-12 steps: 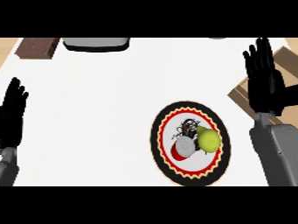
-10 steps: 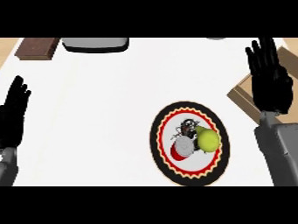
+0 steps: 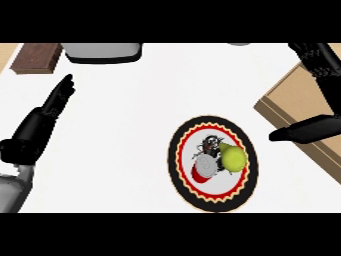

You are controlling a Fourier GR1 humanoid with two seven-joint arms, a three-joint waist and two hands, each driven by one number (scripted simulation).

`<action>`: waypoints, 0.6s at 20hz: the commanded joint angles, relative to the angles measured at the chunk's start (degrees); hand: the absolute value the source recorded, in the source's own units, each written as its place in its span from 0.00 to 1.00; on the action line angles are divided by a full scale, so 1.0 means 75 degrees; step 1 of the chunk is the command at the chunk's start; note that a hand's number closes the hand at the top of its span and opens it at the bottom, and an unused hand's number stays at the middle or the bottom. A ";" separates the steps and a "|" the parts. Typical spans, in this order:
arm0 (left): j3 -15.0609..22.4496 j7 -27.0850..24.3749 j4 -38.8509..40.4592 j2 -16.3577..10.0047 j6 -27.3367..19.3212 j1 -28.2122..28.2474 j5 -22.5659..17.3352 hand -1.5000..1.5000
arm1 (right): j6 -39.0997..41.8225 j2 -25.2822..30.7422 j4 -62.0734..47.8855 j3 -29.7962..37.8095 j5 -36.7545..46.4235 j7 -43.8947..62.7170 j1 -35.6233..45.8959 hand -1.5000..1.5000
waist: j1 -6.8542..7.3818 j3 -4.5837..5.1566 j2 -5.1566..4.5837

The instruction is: Pick the can from the plate and place it in the cardboard box

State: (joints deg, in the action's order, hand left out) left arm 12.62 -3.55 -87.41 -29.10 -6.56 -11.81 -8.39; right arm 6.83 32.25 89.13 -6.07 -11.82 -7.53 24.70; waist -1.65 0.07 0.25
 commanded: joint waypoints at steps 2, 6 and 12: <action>0.0342 -0.0186 -0.0356 0.0114 0.0257 0.0045 0.0205 0.50 | 0.0686 0.0766 0.0709 -0.0392 0.1066 -0.1294 -0.0553 0.00 | 0.0130 -0.0014 0.0004; 0.0076 -0.0279 -0.0104 -0.0031 0.0719 -0.0110 -0.0055 0.50 | 0.0719 0.1112 0.1190 -0.0907 0.2226 -0.1859 -0.0720 0.00 | 0.0143 -0.0006 -0.0006; 0.0020 -0.0200 0.0277 0.0049 0.0762 -0.0477 0.0162 0.50 | 0.1533 0.1931 0.1706 -0.1691 0.3454 -0.0764 -0.0239 0.00 | 0.0185 0.0005 -0.0024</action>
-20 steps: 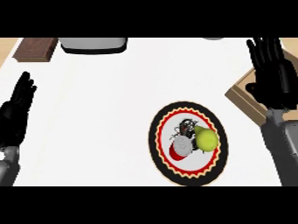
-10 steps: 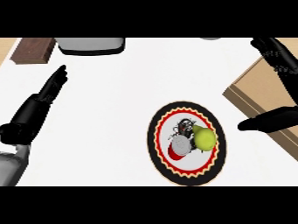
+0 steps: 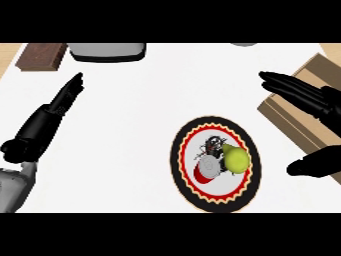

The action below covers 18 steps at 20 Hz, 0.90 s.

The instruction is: Pick the can from the plate and place it in the cardboard box

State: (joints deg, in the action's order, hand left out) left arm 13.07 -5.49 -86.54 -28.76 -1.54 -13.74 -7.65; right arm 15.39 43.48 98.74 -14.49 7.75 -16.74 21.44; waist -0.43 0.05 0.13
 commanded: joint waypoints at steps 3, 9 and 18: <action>0.0012 -0.0071 -0.0001 0.0029 0.0124 0.0099 0.0109 0.50 | 0.1002 0.0689 0.1313 -0.1073 0.1193 0.1466 0.0354 0.00 | 0.0038 0.0012 0.0024; -0.0065 -0.0010 0.0261 0.0265 0.0112 -0.0162 0.0260 0.50 | 0.1850 0.0240 0.2771 -0.2202 0.1976 0.3590 0.0548 0.00 | -0.0005 0.0009 0.0017; -0.0434 0.0378 -0.0350 0.0334 0.0440 -0.0131 0.0317 0.50 | 0.3302 -0.1258 0.3448 -0.2866 0.2286 0.6266 0.0383 0.00 | 0.0045 -0.0004 0.0004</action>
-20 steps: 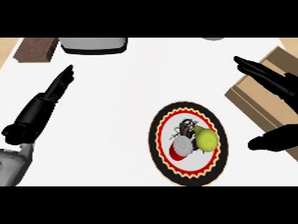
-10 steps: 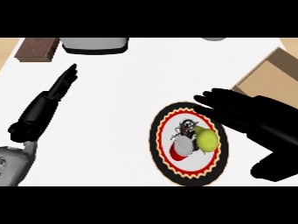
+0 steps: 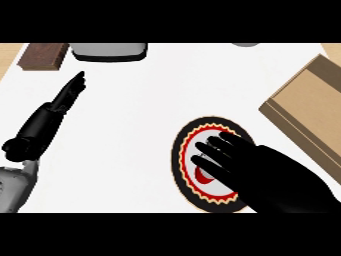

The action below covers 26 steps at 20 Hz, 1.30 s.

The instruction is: Pick the can from the plate and place it in the cardboard box

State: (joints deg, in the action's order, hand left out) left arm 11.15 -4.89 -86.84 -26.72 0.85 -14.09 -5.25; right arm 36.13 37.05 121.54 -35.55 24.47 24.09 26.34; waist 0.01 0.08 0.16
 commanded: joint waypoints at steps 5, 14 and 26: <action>-0.0127 -0.0184 0.0244 0.0502 0.0126 0.0035 0.0503 0.50 | 0.0869 -0.1520 -0.0052 -0.0793 0.0809 0.1349 -0.0367 0.00 | -0.0006 -0.0008 -0.0020; -0.0701 -0.0034 -0.0133 0.0515 0.0734 0.0401 0.0451 0.50 | -0.0011 -0.1638 -0.0560 -0.1153 0.2926 0.0399 -0.1197 0.00 | 0.0003 -0.0013 -0.0018; -0.1233 0.0149 -0.0153 0.0705 0.1263 0.0066 0.0783 0.50 | 0.0329 -0.2635 -0.1711 -0.1049 0.4172 0.0066 -0.1104 0.00 | 0.0010 -0.0011 -0.0018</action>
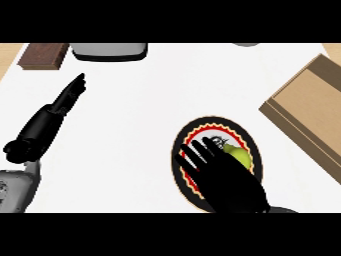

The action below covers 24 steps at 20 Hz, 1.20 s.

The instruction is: Pick the can from the plate and place it in the cardboard box

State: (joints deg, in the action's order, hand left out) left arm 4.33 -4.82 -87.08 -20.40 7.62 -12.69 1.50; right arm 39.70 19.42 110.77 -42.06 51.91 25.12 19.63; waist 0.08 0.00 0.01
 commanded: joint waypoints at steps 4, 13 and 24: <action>-0.0182 -0.0198 0.0239 0.0351 0.0095 0.0049 0.0384 0.50 | -0.0615 -0.0238 -0.0828 0.0053 0.0841 -0.0874 -0.0428 0.00 | -0.0012 -0.0001 -0.0003; -0.0339 -0.0063 -0.0263 0.0618 0.0291 0.0188 0.0605 0.50 | -0.0274 -0.0755 -0.1587 0.0692 0.1323 -0.1532 -0.0092 0.00 | -0.0004 0.0001 -0.0002; -0.0939 0.0391 -0.0669 0.0405 0.0919 0.0240 0.0446 0.50 | -0.0800 -0.1284 -0.2713 0.0834 0.2200 -0.2083 -0.0343 0.00 | 0.0011 -0.0001 0.0002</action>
State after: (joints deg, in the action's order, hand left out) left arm -0.25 -3.00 -90.62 -15.91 12.17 -11.15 6.09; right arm 32.14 11.84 92.16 -36.69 67.46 10.51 16.65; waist 0.12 0.00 -0.01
